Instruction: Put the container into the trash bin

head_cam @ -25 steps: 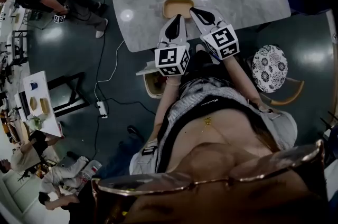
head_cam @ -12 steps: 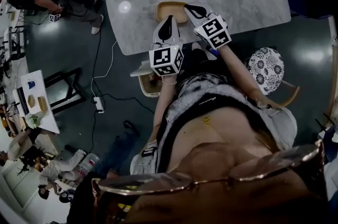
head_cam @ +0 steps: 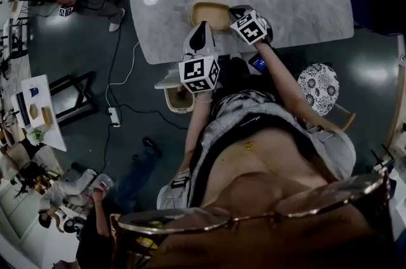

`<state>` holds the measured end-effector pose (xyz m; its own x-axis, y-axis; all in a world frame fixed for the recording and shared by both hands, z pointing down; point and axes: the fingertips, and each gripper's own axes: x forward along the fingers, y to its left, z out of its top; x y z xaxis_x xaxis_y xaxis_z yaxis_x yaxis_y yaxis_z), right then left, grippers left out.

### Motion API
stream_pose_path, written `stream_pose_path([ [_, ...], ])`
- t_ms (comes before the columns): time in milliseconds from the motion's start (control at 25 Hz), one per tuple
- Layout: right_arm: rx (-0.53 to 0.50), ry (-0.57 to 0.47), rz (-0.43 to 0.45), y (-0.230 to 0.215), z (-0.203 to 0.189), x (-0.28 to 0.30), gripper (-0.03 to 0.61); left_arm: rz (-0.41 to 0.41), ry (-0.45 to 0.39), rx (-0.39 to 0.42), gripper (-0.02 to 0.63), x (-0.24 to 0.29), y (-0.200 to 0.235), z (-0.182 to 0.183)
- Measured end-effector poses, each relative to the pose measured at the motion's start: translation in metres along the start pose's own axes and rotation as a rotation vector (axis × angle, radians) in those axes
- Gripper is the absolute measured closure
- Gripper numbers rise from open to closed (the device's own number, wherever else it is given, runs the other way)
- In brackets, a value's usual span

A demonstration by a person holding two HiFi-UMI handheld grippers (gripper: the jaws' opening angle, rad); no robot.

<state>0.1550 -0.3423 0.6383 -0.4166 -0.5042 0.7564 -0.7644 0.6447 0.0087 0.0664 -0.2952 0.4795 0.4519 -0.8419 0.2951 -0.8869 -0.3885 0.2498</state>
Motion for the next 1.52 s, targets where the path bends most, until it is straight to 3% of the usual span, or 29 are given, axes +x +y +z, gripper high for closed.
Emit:
stream_pose_path([
  [480, 0.098, 0.167, -0.038, -0.014, -0.05, 0.045, 0.546, 0.035, 0.047, -0.054, 0.613, 0.006, 0.019, -0.02],
  [720, 0.257, 0.213, -0.014, -0.015, -0.061, 0.056, 0.412, 0.074, 0.051, -0.08, 0.612, -0.002, 0.029, -0.025],
  [840, 0.276, 0.214, -0.012, -0.019, -0.061, 0.069, 0.407, 0.094, 0.052, -0.095, 0.613, -0.006, 0.033, -0.028],
  [960, 0.283, 0.258, -0.022, -0.021, -0.068, 0.081, 0.416, 0.116, 0.049, -0.104, 0.612, -0.01, 0.037, -0.029],
  [1080, 0.264, 0.312, -0.091, -0.032, -0.075, 0.081, 0.486, 0.134, 0.042, -0.11, 0.612, -0.015, 0.04, -0.029],
  [1160, 0.242, 0.333, -0.124, -0.038, -0.075, 0.078, 0.496, 0.144, 0.038, -0.113, 0.612, -0.019, 0.042, -0.029],
  [1520, 0.173, 0.355, -0.103, -0.038, -0.072, 0.078, 0.538, 0.16, 0.053, -0.136, 0.612, -0.02, 0.042, -0.035],
])
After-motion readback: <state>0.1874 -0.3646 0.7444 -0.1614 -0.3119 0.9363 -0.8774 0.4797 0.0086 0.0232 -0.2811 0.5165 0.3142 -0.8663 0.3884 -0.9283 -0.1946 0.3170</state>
